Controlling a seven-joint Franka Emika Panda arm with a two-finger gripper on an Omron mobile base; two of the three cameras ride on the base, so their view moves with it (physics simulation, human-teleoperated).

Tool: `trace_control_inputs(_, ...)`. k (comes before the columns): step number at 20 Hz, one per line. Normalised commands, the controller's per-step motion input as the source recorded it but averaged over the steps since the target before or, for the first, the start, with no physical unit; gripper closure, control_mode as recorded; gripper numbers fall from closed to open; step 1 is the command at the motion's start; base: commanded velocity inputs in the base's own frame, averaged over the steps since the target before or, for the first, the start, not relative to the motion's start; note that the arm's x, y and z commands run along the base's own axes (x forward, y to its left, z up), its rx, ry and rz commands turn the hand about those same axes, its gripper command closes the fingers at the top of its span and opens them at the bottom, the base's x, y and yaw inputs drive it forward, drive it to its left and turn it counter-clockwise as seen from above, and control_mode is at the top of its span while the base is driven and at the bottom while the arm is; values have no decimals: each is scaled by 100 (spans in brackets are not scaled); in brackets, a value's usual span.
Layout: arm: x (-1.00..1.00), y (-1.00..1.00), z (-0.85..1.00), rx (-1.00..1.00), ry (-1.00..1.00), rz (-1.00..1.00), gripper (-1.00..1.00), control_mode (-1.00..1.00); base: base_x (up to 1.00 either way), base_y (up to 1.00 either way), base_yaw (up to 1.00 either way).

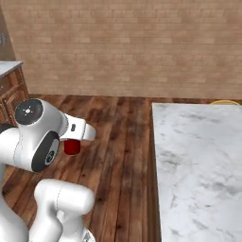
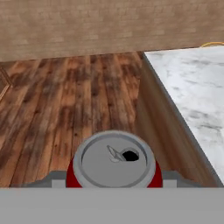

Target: Open the fridge, grab two sodas, and place both sodas inside the bowl with ice on the dining counter.

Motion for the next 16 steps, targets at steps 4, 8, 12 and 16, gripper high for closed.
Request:
trace_control_inputs(4, 0, 0, 0, 0, 0, 0, 100, 100, 41, 34, -48)
trace_control_inputs(8, 0, 0, 0, 0, 0, 0, 100, 100, 52, 45, -39)
trace_control_inputs(12, 0, 0, 0, 0, 0, 0, 100, 100, 61, 69, -30)
trace_control_inputs(16, 0, 0, 0, 0, 0, 0, 100, 100, 76, 90, -20)
